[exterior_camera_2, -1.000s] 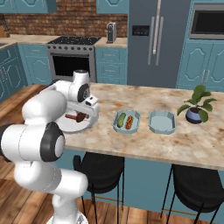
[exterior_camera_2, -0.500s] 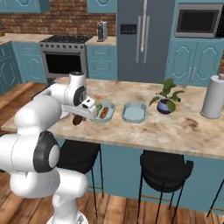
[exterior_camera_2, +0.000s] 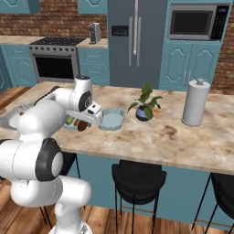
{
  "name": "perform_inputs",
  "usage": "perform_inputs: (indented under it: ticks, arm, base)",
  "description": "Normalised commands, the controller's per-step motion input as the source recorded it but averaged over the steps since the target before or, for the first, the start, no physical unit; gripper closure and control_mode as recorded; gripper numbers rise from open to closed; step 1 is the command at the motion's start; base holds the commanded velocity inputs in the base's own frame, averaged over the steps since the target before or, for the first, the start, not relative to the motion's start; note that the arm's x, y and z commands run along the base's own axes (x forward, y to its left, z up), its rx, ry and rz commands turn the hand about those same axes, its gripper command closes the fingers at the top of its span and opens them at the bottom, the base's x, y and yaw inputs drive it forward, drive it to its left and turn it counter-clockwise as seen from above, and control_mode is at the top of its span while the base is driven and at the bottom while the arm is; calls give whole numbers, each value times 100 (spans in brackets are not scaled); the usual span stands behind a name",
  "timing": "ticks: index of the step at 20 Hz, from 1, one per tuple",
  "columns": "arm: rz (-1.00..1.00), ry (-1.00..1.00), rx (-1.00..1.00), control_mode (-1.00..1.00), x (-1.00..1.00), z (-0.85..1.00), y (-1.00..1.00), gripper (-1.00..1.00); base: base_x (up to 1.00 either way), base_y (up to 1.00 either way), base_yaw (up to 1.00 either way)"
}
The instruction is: Place one cooked food and one vegetable from the large plate to each tupperware container.
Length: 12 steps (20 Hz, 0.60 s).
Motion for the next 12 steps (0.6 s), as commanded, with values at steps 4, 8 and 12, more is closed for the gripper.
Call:
perform_inputs:
  ticks: [4,8,12]
  arm:
    - [0,0,0,100,0,0,0,100]
    - [0,0,0,100,0,0,0,100]
    - [0,0,0,100,0,0,0,100]
  base:
    - [12,9,0]
    - [20,1,0]
    - [51,26,-2]
